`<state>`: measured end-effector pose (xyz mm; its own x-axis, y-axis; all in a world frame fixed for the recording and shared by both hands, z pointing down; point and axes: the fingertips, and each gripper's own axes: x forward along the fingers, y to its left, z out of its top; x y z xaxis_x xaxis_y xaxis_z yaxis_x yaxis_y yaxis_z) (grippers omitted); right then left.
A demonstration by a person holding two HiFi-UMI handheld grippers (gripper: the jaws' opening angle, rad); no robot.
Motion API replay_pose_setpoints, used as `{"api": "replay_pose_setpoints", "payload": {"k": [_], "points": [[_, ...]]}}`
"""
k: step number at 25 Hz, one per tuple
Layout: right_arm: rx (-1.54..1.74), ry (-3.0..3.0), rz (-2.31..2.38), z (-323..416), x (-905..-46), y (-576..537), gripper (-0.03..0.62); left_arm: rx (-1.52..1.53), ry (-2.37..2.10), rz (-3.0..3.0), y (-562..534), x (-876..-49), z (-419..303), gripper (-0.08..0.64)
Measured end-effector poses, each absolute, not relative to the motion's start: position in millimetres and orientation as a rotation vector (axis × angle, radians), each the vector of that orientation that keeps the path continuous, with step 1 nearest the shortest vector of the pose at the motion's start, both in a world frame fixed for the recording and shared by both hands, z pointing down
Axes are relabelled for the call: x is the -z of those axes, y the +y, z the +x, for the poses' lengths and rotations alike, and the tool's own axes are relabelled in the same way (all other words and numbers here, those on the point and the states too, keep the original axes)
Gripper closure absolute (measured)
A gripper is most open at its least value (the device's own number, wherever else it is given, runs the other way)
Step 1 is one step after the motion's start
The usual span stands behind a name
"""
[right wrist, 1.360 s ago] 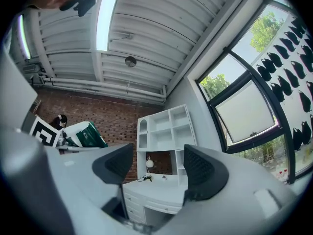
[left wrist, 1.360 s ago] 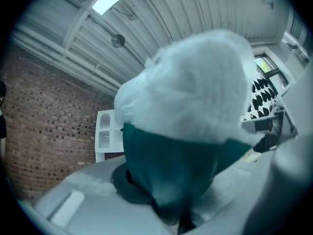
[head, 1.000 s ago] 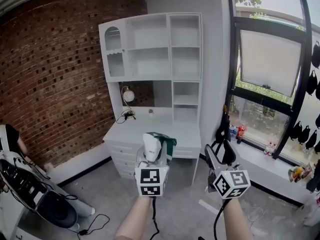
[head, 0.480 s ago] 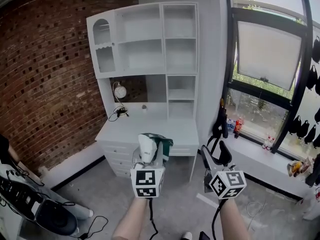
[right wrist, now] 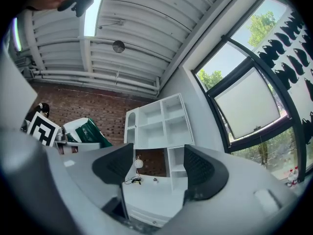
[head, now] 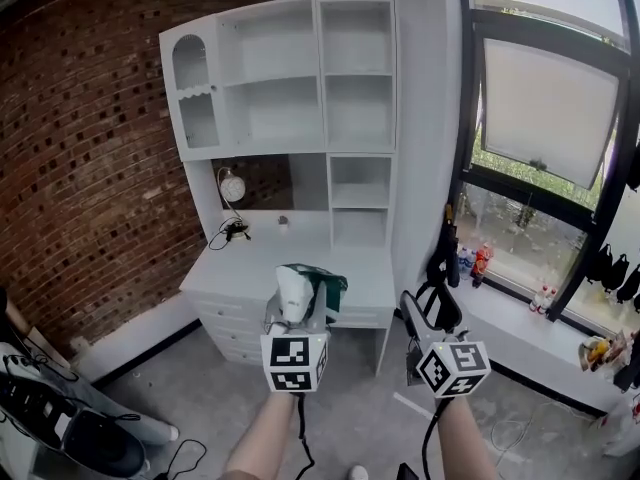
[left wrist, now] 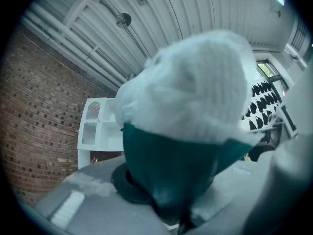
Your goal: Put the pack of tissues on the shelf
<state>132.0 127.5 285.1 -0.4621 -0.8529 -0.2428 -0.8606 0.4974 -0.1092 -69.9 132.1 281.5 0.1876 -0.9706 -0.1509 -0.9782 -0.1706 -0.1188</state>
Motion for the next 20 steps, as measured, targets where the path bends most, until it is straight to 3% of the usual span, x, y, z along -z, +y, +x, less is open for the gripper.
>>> {"api": "replay_pose_setpoints", "payload": {"k": [9,20], "points": [[-0.067,2.492,-1.391,146.5,-265.6,52.2,0.276,-0.064,1.901,-2.246,58.5,-268.8,-46.8,0.449],[0.039,2.535,-1.402,138.9,-306.4,-6.1,0.276,-0.002,1.951,-2.293,0.2,-307.9,-51.6,0.449]]}}
